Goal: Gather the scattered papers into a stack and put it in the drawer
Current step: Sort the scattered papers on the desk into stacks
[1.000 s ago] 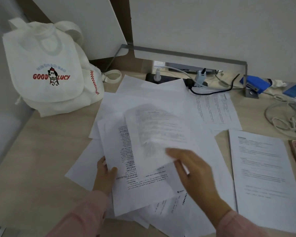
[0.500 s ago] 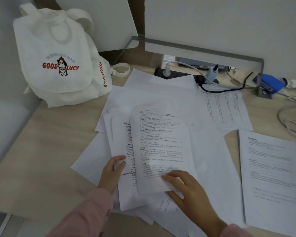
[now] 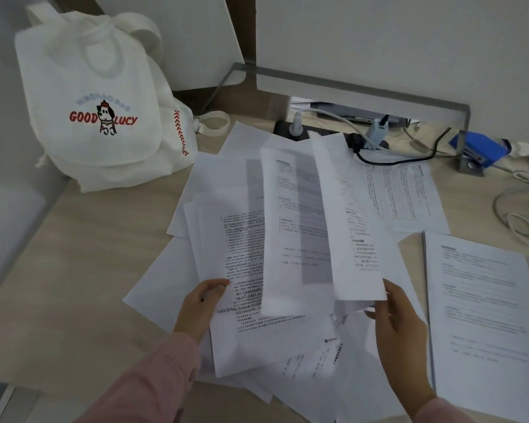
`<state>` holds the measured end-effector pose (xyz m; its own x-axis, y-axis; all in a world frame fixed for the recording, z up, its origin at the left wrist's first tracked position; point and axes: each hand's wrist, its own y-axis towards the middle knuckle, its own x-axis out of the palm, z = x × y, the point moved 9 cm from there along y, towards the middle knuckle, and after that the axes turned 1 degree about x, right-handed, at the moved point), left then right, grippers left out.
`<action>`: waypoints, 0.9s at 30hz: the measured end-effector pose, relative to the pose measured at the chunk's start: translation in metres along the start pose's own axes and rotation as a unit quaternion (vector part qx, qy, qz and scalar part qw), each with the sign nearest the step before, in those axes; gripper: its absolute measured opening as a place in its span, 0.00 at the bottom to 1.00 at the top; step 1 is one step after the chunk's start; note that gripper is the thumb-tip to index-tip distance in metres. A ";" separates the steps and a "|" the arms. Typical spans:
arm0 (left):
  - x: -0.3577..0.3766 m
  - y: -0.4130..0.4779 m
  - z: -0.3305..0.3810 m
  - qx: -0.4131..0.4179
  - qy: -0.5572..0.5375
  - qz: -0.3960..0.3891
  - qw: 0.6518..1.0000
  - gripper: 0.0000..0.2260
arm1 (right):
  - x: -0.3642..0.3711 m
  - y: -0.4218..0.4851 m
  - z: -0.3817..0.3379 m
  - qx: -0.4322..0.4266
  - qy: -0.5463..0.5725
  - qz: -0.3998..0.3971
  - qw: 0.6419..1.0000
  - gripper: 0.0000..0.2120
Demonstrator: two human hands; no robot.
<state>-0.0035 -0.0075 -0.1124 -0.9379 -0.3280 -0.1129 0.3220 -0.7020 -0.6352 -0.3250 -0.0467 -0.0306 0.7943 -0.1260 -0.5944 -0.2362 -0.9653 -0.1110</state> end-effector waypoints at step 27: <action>-0.007 0.016 0.016 0.010 -0.059 0.069 0.996 0.22 | 0.070 0.060 0.010 0.087 -0.125 -0.151 0.977 0.28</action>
<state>0.0106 -0.0268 -0.1099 -0.8637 -0.4926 -0.1070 0.4498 -0.6574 -0.6046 -0.2893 -0.1116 -0.0874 0.6867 0.2397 -0.6863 -0.1205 -0.8934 -0.4327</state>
